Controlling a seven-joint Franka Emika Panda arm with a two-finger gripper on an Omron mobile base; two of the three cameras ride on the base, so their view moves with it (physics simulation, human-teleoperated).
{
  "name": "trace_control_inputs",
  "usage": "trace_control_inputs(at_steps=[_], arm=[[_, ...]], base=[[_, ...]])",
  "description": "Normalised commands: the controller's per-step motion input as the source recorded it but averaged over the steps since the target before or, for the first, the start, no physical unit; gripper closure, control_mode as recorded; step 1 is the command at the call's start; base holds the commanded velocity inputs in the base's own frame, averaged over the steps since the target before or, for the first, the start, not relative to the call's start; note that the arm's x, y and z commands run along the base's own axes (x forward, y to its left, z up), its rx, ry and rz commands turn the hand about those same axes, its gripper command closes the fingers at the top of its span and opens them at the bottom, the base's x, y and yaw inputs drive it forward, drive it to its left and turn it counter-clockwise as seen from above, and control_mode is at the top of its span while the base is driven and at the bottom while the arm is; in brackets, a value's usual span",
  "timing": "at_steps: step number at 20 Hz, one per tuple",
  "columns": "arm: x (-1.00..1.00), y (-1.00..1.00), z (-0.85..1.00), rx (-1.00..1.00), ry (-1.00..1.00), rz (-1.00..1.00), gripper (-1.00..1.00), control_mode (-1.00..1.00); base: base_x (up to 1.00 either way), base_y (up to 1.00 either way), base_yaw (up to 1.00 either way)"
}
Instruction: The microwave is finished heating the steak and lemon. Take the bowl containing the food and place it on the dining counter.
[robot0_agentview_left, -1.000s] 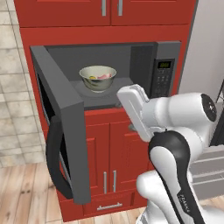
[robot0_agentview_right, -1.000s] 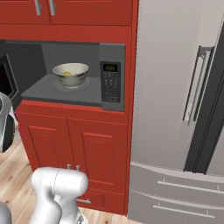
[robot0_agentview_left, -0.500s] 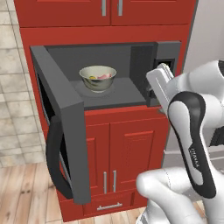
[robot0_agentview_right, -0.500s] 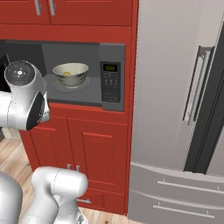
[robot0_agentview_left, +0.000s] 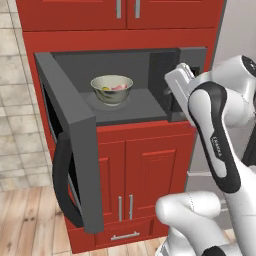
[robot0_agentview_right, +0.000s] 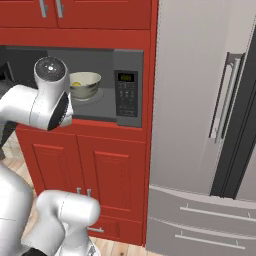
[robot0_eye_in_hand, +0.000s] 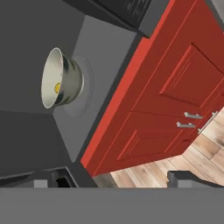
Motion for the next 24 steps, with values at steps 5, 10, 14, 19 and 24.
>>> trace_control_inputs(at_steps=[5, 10, 14, 19, 24], arm=[[0.93, 0.0, -0.04, 0.0, 0.0, 0.05, -1.0, -1.0], [0.76, 0.21, -0.08, 0.0, 0.0, 0.02, -1.0, -1.0], [0.66, 0.49, -0.36, -0.05, 0.0, 0.02, -1.0, -1.0], [0.65, 0.46, -0.27, -0.03, 0.0, 0.0, -1.0, -1.0], [0.64, 0.29, -0.18, -0.01, 0.0, 0.0, -1.0, -1.0]], base=[[0.0, 0.0, 0.0], [0.0, 0.0, 0.0], [0.0, 0.0, 0.0], [0.0, 0.0, 0.0], [0.0, 0.0, 0.0]])
